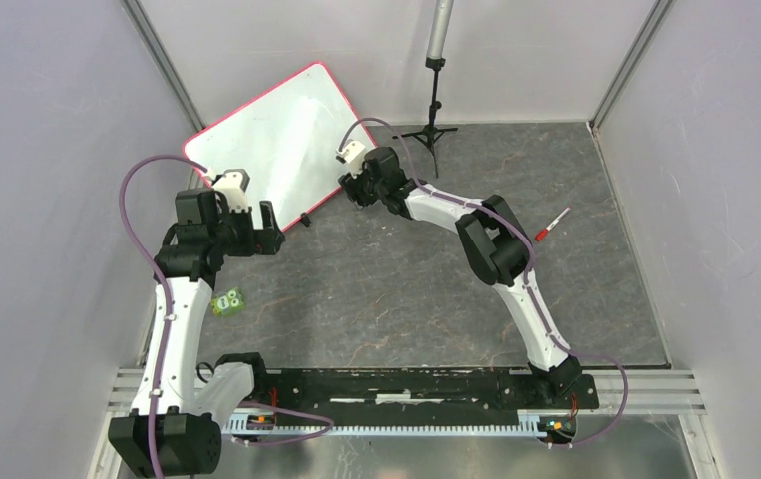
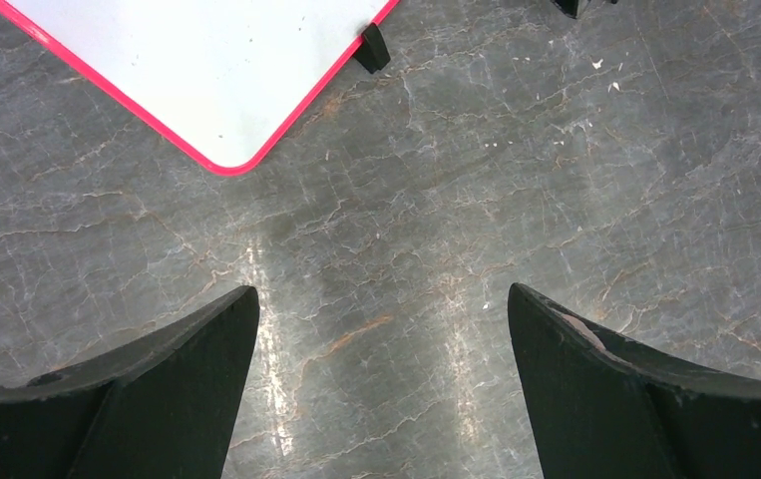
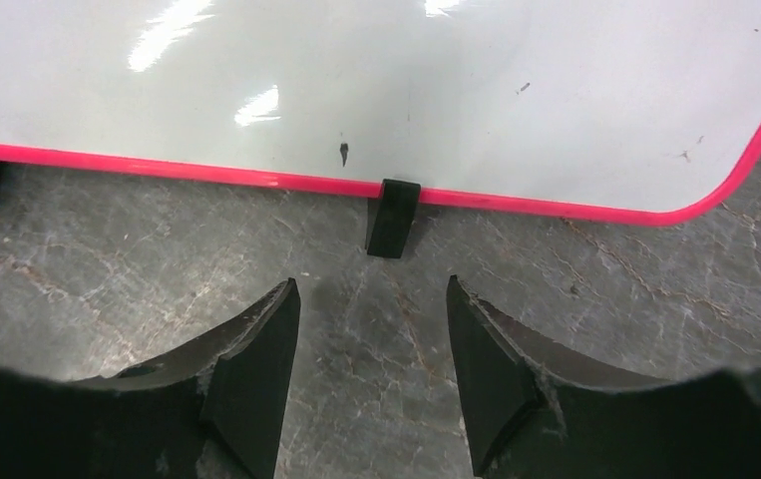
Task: Write a sentence on the whiteboard
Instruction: Move the whiteboard stand to the center of the board.
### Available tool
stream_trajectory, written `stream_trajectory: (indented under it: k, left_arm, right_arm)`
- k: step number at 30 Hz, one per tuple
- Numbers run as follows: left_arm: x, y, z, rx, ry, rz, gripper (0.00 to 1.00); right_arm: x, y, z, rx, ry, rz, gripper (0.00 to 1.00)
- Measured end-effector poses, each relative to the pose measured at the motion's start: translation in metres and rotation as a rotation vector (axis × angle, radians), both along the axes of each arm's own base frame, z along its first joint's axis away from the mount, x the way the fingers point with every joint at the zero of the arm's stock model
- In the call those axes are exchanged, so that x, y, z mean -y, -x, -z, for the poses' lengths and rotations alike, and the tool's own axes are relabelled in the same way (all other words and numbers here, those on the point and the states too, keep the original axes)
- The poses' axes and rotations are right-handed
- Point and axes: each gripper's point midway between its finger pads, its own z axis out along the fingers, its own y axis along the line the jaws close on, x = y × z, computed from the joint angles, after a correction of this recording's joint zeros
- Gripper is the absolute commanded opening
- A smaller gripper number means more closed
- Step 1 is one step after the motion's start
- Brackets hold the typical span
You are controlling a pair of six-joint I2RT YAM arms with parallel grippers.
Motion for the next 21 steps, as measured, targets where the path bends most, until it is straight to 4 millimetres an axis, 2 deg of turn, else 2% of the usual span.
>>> stream_trajectory:
  k: [6,15,18,21]
  left_arm:
    - [0.000,-0.002,-0.001,0.009,-0.001,0.000,1.00]
    - [-0.002,-0.004,0.001,0.000,-0.007,-0.008,1.00]
    - [-0.003,-0.004,0.002,0.000,-0.010,-0.011,1.00]
    - [-0.003,-0.004,0.002,-0.001,-0.011,-0.013,1.00]
  right_arm:
    - [-0.004,-0.007,0.011,0.007,-0.009,0.010,0.59]
    - [-0.017,-0.022,0.015,0.029,-0.053,0.023,0.51]
    - [-0.016,-0.022,0.016,0.026,-0.054,0.027,0.43]
    - [-0.018,-0.023,0.013,0.033,-0.064,0.029,0.31]
